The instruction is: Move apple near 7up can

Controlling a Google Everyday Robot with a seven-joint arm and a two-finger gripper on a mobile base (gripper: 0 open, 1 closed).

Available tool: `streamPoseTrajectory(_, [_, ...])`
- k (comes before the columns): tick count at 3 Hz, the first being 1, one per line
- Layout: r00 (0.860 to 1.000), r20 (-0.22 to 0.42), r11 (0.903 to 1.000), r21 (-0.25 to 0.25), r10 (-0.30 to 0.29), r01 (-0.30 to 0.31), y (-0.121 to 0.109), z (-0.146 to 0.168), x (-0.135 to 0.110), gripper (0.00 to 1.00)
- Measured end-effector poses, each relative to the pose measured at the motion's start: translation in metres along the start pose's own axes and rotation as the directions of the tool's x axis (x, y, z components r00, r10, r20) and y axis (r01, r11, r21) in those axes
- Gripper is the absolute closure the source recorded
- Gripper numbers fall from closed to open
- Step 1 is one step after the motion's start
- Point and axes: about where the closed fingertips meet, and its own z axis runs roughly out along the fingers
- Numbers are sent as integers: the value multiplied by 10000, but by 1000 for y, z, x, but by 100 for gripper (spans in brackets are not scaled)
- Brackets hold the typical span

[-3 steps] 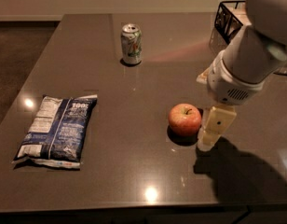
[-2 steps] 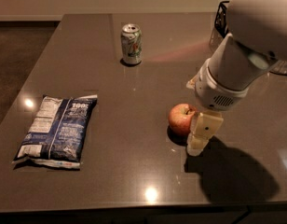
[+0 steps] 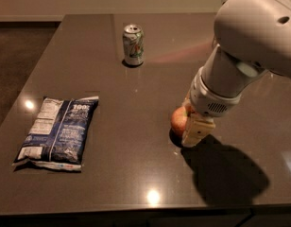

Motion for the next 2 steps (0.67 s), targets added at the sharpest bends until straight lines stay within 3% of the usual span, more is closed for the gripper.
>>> streamPoseTrajectory(1, [10000,-55,9999,126,-3,4,-6,-6,-3,62])
streamPoseTrajectory(2, [9999,-120,9996,271,123,-120,-27,-20,-15,85])
